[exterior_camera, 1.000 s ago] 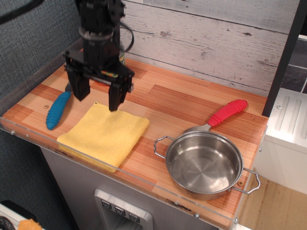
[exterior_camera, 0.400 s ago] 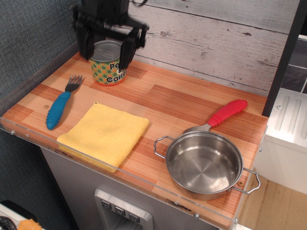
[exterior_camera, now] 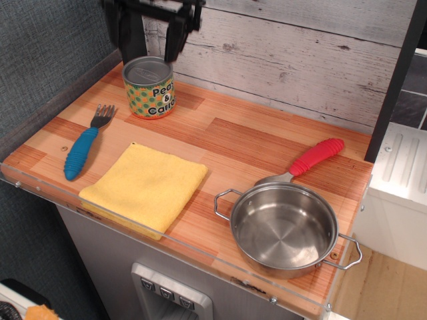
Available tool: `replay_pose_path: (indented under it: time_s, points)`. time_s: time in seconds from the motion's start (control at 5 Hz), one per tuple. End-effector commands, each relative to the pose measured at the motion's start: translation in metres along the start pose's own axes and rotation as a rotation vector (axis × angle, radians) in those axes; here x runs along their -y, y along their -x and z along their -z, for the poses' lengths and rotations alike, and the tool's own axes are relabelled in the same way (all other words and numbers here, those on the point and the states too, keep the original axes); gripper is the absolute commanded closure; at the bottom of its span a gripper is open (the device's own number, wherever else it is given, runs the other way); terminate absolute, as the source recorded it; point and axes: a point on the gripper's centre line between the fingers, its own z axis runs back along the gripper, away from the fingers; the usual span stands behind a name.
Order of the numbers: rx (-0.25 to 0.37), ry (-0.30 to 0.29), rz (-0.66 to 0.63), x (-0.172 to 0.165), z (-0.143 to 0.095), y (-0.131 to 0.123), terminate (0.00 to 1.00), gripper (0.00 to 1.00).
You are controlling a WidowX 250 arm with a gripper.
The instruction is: Move the yellow rag forward between the blue fork and the silver pan.
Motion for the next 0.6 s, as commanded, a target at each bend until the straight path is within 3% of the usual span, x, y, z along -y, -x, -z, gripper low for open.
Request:
replay_pose_path:
  time_s: [0.0, 0.2, 0.4]
  points:
    - [0.111, 0.006, -0.065, -0.0107, -0.0223, -0.0256, 0.0, 0.0]
    - [0.111, 0.006, -0.065, -0.0107, -0.0223, -0.0256, 0.0, 0.0]
    - [0.111, 0.006, -0.065, -0.0107, -0.0223, -0.0256, 1.0, 0.0]
